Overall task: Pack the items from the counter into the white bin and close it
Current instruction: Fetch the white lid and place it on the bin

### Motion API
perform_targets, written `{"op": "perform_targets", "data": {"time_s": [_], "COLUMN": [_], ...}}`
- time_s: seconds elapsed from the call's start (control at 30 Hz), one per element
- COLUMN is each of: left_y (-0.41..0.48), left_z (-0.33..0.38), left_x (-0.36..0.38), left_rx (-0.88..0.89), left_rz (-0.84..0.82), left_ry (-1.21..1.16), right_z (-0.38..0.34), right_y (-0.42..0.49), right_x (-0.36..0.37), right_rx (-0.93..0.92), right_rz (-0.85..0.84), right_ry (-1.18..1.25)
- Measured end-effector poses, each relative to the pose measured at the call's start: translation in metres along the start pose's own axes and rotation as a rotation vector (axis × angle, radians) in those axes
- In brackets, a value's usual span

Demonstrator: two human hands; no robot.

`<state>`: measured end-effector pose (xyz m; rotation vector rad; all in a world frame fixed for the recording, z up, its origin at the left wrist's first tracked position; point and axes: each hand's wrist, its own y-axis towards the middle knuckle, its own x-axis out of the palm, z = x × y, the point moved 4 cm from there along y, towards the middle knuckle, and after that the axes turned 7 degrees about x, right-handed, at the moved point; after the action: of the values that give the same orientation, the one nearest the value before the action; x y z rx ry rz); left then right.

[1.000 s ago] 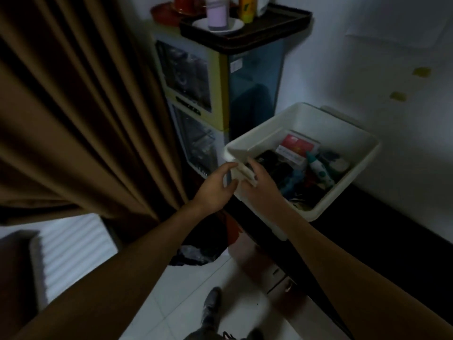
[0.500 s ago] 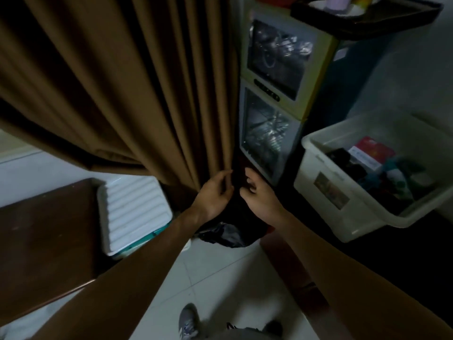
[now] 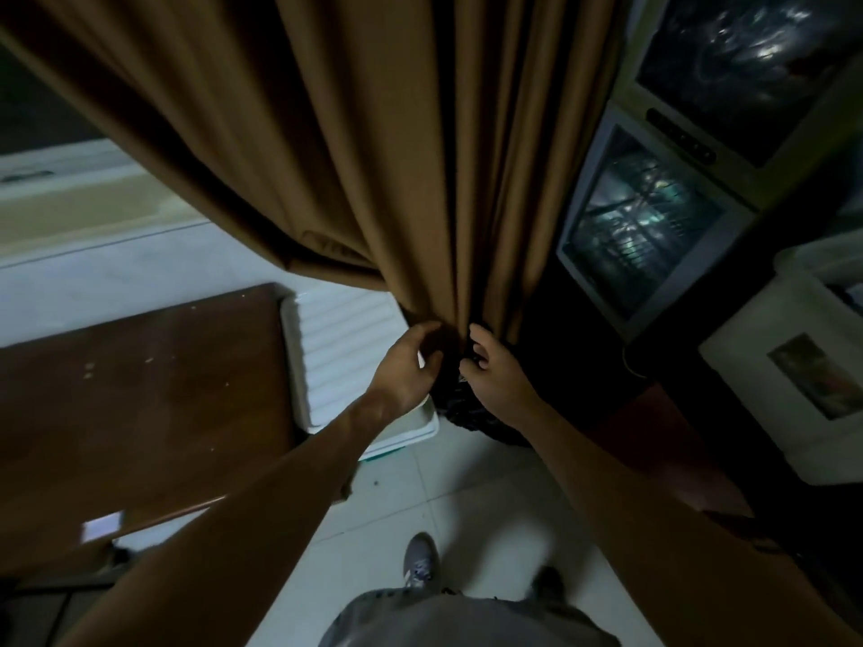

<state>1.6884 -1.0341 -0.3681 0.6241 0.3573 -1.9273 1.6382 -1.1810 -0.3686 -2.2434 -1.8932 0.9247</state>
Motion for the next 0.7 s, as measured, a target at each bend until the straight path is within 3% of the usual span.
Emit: {"op": "perform_targets", "data": {"time_s": [0.33,0.7], "left_y": [-0.017,-0.011], "left_z": [-0.097,-0.224], "left_x": [-0.004,0.012], "left_rx": [-0.230,-0.295], "left_rz": [0.049,-0.086], "left_ry": [0.095,0.195], "right_z": [0.027,0.089], "right_y": [0.057,0.123], "right_x": [0.097,0.190], "right_rx": [0.088,0.355], "right_rz": [-0.160,-0.136], "right_ry": [0.050,0.102]}}
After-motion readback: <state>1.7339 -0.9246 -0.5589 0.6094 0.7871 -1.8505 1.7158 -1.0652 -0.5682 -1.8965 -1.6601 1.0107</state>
